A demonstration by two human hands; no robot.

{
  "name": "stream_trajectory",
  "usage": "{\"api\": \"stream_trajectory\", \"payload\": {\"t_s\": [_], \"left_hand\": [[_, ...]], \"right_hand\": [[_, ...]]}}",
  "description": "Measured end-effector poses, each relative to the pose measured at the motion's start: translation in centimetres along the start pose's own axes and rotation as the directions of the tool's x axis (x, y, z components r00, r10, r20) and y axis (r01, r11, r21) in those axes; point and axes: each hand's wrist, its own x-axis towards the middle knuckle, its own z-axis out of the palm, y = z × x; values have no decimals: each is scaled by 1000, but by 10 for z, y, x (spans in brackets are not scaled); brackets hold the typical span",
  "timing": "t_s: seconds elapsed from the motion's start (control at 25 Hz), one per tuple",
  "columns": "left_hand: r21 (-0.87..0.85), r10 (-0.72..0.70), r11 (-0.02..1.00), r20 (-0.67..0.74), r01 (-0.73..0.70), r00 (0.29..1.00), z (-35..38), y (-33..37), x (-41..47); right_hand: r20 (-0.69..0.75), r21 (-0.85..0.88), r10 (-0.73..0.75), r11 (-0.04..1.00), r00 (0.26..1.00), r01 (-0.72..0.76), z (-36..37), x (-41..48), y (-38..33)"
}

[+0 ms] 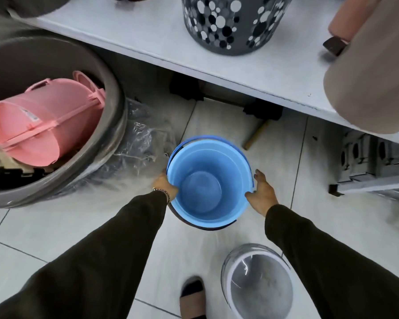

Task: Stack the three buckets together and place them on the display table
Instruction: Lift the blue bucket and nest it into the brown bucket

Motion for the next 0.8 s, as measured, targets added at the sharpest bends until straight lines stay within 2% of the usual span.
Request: {"api": "stream_trajectory", "payload": {"t_s": [0.08, 0.2, 0.4, 0.52, 0.64, 0.8], "left_hand": [[79, -20, 996, -118, 29, 993, -1, 0, -12], [162, 91, 985, -185, -61, 978, -4, 0, -43], [213, 342, 926, -125, -311, 931, 24, -19, -113], [193, 418, 897, -82, -398, 904, 67, -50, -155], [137, 387, 913, 15, -385, 922, 124, -91, -182], [102, 214, 967, 185, -235, 959, 222, -146, -198]], "right_hand": [[-25, -45, -12, 999, 1000, 11, -6, -10, 6], [-37, -81, -32, 996, 999, 29, -23, -33, 18], [15, -151, -21, 988, 1000, 23, -43, -90, 62], [33, -186, 16, 982, 999, -10, -42, -130, 116], [23, -174, 116, 979, 993, -110, -30, -158, 183], [34, -141, 336, 934, 941, -328, 6, -172, 282]]}}
